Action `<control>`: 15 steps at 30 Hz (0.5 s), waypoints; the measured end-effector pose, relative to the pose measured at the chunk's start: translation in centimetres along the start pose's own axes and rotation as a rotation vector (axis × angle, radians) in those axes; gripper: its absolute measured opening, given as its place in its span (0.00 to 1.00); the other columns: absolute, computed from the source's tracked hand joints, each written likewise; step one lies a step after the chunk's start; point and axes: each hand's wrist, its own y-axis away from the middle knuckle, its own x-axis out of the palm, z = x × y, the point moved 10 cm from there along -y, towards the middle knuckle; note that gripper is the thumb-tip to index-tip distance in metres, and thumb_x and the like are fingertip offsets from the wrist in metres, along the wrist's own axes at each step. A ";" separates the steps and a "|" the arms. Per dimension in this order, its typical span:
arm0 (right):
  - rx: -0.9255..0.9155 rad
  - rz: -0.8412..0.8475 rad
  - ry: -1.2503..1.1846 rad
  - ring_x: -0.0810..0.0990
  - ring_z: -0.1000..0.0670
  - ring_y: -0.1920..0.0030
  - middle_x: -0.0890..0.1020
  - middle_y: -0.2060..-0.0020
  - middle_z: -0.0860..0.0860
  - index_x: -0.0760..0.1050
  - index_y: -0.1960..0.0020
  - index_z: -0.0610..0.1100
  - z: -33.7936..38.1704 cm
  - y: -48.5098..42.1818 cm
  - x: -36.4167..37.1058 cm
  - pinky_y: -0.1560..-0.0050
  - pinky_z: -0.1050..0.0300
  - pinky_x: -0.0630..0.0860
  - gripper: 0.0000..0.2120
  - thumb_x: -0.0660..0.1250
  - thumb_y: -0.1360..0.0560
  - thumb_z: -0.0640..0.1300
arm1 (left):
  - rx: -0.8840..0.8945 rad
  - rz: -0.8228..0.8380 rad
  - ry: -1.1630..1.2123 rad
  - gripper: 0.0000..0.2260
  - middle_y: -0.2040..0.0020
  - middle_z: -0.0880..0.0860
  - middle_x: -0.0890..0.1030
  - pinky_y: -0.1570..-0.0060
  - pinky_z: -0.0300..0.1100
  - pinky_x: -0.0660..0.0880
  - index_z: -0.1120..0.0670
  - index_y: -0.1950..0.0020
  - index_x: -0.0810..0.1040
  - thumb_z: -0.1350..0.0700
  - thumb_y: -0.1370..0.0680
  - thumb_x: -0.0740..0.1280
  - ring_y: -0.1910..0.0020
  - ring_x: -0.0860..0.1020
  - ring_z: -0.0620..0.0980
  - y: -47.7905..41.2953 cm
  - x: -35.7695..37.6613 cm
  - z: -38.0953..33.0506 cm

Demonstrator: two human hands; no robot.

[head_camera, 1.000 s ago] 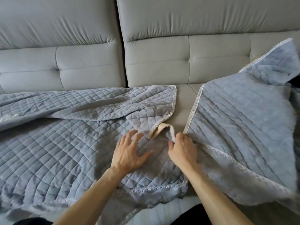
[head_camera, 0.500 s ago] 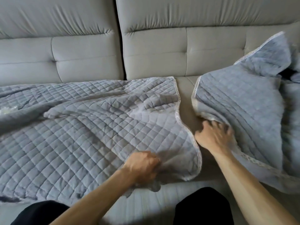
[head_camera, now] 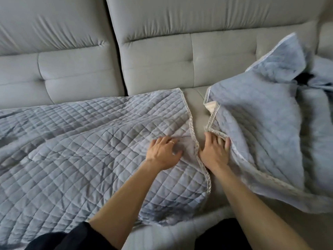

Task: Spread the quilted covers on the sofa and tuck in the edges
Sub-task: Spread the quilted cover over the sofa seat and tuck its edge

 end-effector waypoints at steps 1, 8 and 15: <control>0.001 -0.026 -0.009 0.71 0.42 0.32 0.78 0.36 0.46 0.67 0.31 0.49 -0.3 -0.3 -0.1 0.28 0.40 0.49 0.29 0.59 0.28 0.60 | 0.016 0.035 0.014 0.28 0.25 0.42 0.64 0.27 0.48 0.57 0.39 0.25 0.63 0.35 0.25 0.57 0.27 0.62 0.49 -0.4 0.4 0.1; 0.193 0.158 -0.049 0.60 0.42 0.28 0.66 0.27 0.51 0.71 0.30 0.48 -1.4 -6.7 -1.6 0.33 0.35 0.53 0.33 0.48 0.25 0.67 | 0.002 0.165 0.247 0.24 0.39 0.48 0.80 0.40 0.49 0.74 0.41 0.39 0.79 0.30 0.28 0.61 0.41 0.77 0.47 -3.7 -2.7 1.6; 0.085 -0.115 -0.028 0.71 0.40 0.38 0.80 0.42 0.45 0.82 0.48 0.41 4.9 -12.9 -4.4 0.38 0.43 0.66 0.30 0.48 0.22 0.59 | -0.036 -0.032 0.062 0.20 0.28 0.46 0.69 0.35 0.51 0.70 0.42 0.30 0.72 0.43 0.22 0.60 0.32 0.70 0.49 -12.6 -7.8 4.4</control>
